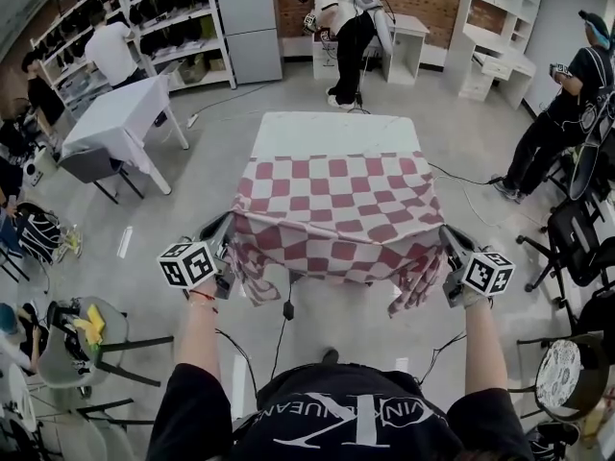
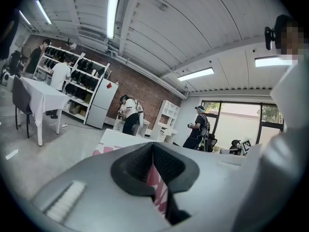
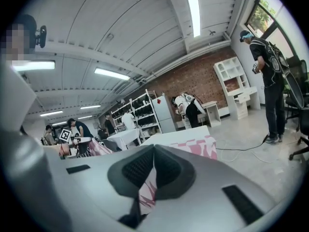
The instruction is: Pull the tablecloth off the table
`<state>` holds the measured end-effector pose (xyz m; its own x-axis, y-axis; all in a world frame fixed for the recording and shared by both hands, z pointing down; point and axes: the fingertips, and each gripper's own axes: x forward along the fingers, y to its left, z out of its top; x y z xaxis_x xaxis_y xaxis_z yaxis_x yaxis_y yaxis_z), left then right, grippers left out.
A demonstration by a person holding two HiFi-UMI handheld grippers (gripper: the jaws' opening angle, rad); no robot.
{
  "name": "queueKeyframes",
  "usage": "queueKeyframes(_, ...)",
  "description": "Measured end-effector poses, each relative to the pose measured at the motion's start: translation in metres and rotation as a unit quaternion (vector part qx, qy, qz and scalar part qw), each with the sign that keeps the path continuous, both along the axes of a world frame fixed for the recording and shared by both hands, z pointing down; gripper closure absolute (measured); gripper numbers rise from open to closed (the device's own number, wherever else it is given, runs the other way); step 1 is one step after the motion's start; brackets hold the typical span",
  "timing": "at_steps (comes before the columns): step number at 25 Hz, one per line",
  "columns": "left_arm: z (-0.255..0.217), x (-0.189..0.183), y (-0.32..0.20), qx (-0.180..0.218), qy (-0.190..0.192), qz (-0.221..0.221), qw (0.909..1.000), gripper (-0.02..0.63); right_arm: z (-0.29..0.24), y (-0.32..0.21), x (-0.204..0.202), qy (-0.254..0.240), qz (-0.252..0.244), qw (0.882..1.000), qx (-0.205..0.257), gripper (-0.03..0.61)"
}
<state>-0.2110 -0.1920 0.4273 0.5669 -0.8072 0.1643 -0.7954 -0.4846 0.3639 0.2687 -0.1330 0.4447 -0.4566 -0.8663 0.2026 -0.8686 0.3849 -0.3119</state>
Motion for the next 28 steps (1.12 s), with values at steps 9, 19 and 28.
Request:
queueKeyframes(9,0.004,0.007,0.068,-0.004,0.000,-0.007,1.0000,0.603,0.003,0.062,-0.006,-0.003,-0.016,1.000,-0.006,0.569)
queueKeyframes(19,0.003,-0.001,0.145,-0.003,-0.009,-0.002,1.0000,0.603,-0.001,0.131,-0.025,-0.024,-0.013,1.000,0.008,0.569)
queueKeyframes(28,-0.007,-0.011,0.201,0.017,0.003,-0.003,0.9998,0.603,-0.008,0.192,-0.030,-0.020,-0.012,1.000,0.018,0.569)
